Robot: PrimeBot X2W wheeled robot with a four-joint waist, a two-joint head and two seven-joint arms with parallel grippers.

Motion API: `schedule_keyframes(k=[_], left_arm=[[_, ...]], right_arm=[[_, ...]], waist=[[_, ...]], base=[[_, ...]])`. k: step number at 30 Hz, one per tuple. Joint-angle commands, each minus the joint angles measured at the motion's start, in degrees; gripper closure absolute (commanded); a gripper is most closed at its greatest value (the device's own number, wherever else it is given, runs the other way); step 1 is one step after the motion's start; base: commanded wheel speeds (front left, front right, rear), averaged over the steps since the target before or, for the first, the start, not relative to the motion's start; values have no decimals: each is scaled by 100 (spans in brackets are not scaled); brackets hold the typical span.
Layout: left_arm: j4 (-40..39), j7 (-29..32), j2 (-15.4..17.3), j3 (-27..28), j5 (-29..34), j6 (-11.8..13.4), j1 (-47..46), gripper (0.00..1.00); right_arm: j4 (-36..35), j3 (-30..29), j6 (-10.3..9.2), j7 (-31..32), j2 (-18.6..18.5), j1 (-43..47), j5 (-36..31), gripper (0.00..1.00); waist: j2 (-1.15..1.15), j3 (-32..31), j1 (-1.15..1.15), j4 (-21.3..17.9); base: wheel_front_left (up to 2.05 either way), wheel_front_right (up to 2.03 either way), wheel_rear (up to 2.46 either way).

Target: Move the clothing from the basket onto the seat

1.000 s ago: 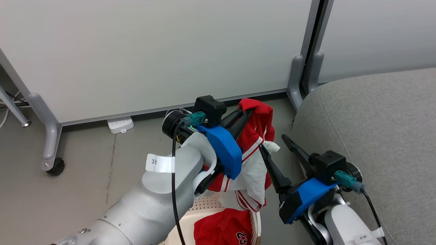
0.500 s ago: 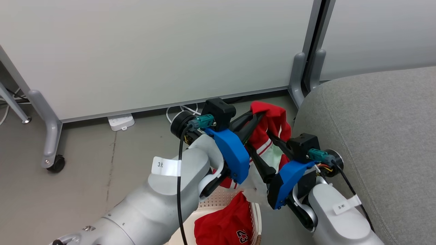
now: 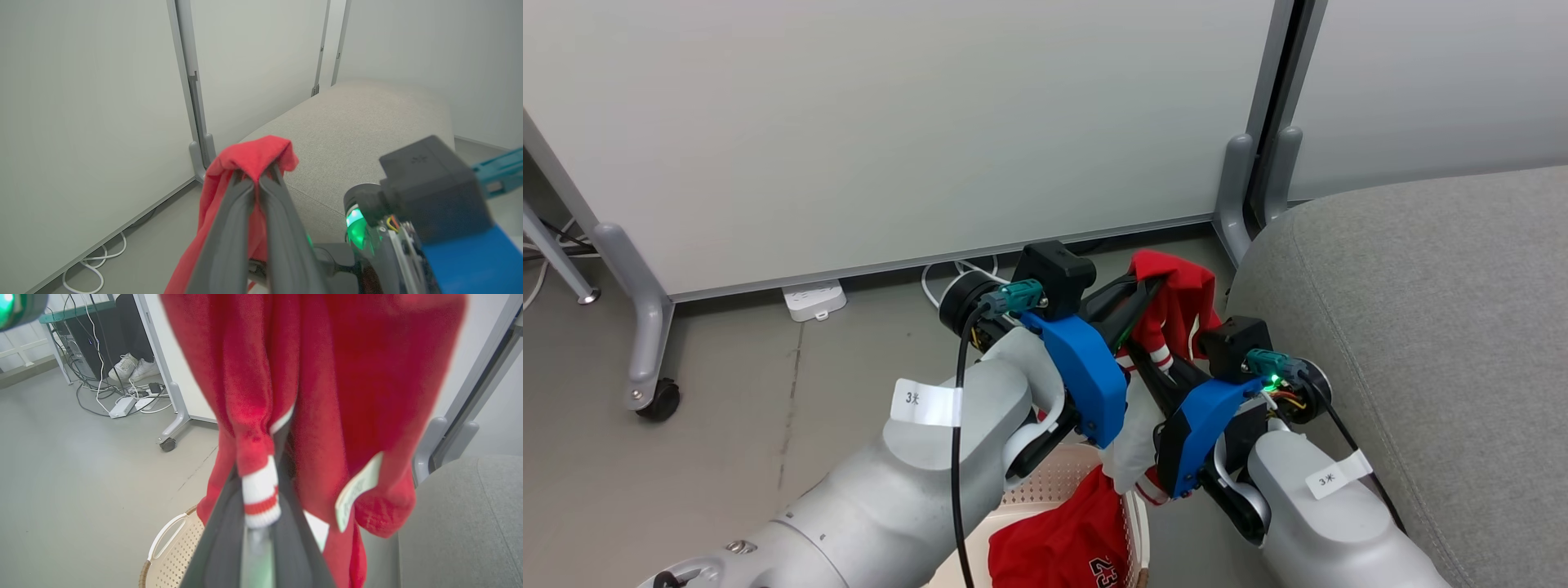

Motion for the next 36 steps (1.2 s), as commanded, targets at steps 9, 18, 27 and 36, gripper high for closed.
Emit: schedule_keyframes(k=[9,18,27,36], left_arm=[[85,-77,-3,-66,-123,25,-111,100],[157,-107,-3,-117,-195,29,-66,100],[190,-120,-3,-132,-281,42,-124,100],[97,-141,4,262,-66,278,105,0]], right_arm=[[316,365,3,-223,-19,-171,338,100],[468,582,3,-351,-19,-259,527,100],[594,709,3,-423,-19,-307,645,100],[585,713,3,-485,-19,-386,693,100]], waist=[[0,-45,0,-84],[0,-98,0,-109],[0,-110,0,-112],[0,-84,0,-99]], base=[[0,0,0],[0,0,0],[0,0,0],[0,0,0]])
